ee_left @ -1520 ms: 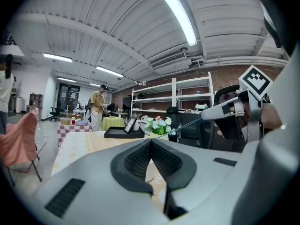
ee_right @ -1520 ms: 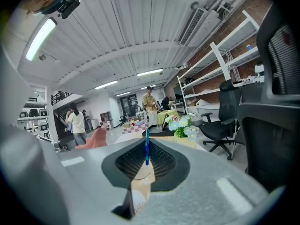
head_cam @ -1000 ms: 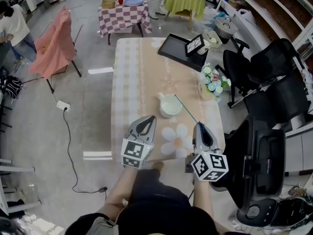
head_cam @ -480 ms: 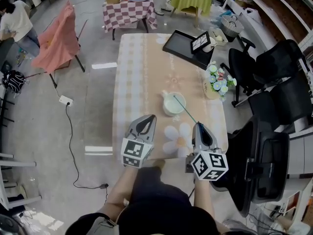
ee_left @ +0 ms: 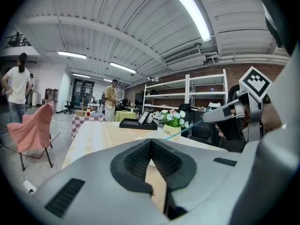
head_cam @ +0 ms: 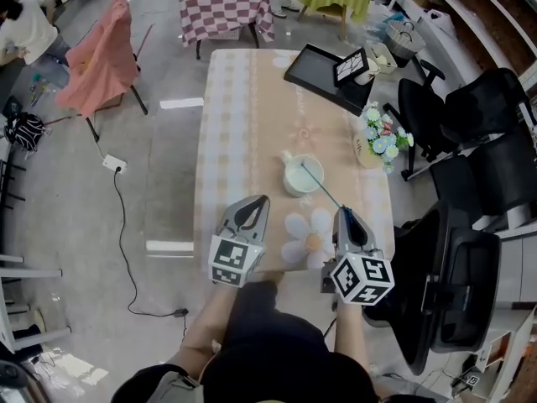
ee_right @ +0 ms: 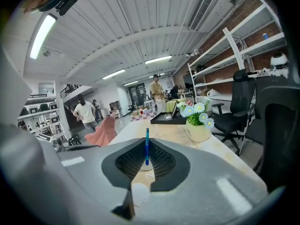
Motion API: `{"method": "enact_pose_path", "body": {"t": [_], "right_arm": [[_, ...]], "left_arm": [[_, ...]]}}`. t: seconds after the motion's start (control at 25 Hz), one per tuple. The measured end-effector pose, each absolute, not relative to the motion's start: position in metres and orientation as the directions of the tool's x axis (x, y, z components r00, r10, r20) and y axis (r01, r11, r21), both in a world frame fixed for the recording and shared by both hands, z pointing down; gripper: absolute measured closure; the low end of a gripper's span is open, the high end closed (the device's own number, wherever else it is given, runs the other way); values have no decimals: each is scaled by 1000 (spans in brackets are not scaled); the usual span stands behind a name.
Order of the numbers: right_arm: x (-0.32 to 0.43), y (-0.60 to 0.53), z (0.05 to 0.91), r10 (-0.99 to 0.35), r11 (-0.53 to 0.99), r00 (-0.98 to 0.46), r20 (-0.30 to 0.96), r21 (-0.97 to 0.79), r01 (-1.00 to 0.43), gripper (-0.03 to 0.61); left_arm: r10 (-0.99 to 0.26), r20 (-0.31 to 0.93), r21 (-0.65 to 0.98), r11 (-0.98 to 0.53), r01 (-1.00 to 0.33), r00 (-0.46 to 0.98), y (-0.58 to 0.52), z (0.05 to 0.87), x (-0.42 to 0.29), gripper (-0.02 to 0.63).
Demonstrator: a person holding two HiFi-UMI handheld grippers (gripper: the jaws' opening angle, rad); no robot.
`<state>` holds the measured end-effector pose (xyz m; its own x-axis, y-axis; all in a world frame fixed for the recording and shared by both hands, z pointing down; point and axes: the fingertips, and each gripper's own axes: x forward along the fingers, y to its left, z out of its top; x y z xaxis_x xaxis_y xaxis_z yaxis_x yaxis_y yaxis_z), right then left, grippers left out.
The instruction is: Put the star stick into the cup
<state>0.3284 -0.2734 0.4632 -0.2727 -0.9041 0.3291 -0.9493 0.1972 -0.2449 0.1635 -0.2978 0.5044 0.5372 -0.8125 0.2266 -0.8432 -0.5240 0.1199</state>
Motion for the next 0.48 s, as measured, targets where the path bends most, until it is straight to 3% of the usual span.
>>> {"method": "enact_pose_path", "body": {"t": [0.48], "right_arm": [[317,-281,472,-887,212,-290,359,-242,-947,558]], "left_arm": [[-825,245,130,-493,-860,510,-296,510,150,603]]}}
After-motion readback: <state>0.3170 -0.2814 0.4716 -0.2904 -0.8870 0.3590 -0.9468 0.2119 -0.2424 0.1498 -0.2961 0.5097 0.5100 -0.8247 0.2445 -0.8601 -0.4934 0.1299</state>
